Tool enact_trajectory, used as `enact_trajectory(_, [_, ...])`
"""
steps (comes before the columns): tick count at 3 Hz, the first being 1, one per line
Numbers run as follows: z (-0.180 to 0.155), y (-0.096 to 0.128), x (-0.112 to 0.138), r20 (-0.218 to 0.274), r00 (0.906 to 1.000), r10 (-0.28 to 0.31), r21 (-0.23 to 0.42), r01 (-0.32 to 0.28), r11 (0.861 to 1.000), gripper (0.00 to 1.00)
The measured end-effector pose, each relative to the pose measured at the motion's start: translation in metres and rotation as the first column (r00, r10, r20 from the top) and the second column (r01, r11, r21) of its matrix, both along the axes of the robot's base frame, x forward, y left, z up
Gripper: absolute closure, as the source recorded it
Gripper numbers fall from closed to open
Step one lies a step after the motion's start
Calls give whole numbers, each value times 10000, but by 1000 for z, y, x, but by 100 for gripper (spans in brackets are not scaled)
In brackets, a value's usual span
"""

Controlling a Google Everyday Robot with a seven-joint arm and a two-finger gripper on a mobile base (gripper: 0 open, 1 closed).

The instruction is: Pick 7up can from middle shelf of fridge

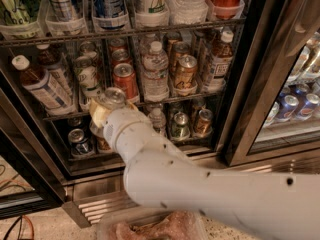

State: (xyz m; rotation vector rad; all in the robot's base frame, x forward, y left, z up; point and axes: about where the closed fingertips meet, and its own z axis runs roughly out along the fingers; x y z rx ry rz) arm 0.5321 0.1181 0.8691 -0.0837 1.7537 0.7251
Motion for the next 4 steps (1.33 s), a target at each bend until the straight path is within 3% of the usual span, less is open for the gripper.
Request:
enact_trajectory(1, [-20,-14,-33,-913,9945,-520,1053,616,9925,100])
enact_trajectory(2, [-37,-28,-56,-1931,9765,-957,1751,1303,9759,100])
enact_trajectory(3, [-38,-29,-57,-2065,9735,-980,1943,1390,9710,100])
enact_trajectory(4, [-49,-37,-64,-2525,9604,-1182,2046,1724,9636,100])
